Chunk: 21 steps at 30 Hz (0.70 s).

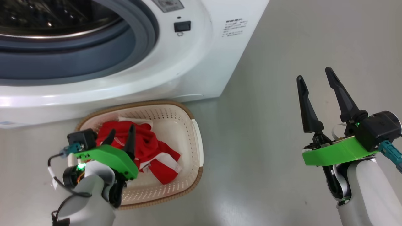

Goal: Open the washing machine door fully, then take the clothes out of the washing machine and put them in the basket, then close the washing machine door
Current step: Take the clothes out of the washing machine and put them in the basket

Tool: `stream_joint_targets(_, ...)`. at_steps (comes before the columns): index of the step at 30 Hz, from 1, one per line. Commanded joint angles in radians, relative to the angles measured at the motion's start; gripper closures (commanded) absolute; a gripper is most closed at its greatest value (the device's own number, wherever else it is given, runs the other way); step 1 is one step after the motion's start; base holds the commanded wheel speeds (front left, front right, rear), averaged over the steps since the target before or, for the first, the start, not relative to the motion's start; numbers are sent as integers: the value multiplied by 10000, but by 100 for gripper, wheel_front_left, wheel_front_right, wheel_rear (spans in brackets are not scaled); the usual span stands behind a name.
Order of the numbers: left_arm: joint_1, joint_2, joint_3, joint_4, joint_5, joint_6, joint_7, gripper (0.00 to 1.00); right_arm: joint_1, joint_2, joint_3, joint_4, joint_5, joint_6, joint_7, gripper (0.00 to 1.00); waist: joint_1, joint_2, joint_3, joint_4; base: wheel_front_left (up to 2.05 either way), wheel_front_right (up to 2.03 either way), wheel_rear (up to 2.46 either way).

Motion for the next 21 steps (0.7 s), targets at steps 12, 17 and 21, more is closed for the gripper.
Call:
stream_joint_targets(12,1647,698,1080,-2712,1075,-55,-122,0,483,9,255,-27,-140,48,-63,0,0,0,-1386,520,0,0,0)
stream_joint_targets(17,2326,696,1623,-3715,1628,-55,-123,0,736,9,279,56,-144,48,-63,0,0,0,-1964,563,0,0,0)
stream_joint_targets(21,2878,678,1954,-4476,1926,-55,-123,0,930,9,277,81,-143,48,-63,0,0,0,-2390,573,0,0,0)
